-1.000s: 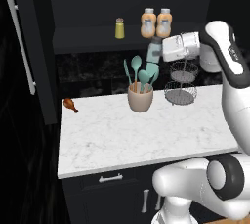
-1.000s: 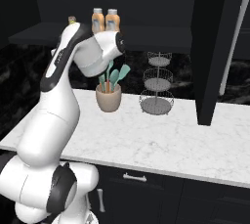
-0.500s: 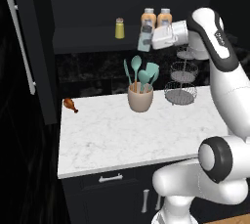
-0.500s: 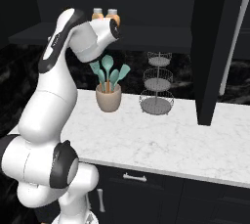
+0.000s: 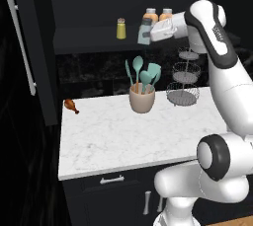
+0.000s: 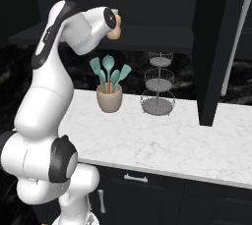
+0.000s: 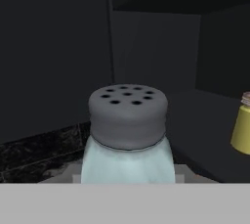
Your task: Put the shaker and condiment bottle from the counter next to their counterparts in the cabinet.
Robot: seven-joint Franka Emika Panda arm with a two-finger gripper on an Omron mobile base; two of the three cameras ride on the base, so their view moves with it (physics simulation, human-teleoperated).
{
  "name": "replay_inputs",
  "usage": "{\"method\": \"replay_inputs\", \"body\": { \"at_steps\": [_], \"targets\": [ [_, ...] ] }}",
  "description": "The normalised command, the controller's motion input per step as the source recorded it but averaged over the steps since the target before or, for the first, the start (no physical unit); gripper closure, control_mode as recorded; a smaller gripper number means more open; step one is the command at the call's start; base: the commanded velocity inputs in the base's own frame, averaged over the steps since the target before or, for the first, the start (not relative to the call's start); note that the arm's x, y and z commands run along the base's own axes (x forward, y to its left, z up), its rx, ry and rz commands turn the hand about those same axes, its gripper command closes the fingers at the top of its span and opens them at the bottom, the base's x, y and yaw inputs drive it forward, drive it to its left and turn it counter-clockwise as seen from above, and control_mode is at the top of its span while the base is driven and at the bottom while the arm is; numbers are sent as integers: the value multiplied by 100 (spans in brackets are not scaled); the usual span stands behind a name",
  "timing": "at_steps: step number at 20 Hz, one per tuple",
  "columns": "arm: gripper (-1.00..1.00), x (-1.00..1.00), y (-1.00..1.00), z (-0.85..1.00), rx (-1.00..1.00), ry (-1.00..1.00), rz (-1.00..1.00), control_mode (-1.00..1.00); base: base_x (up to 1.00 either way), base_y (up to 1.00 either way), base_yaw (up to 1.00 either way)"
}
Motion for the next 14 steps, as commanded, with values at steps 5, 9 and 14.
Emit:
{"method": "replay_inputs", "body": {
  "at_steps": [5, 9, 14],
  "targets": [
    [100, 7, 7, -3, 0, 0, -10, -100, 0, 0, 0],
    [100, 29, 17, -19, 0, -3, -8, -100, 0, 0, 0],
    [100, 28, 11, -22, -2, -6, -10, -100, 0, 0, 0]
  ]
}}
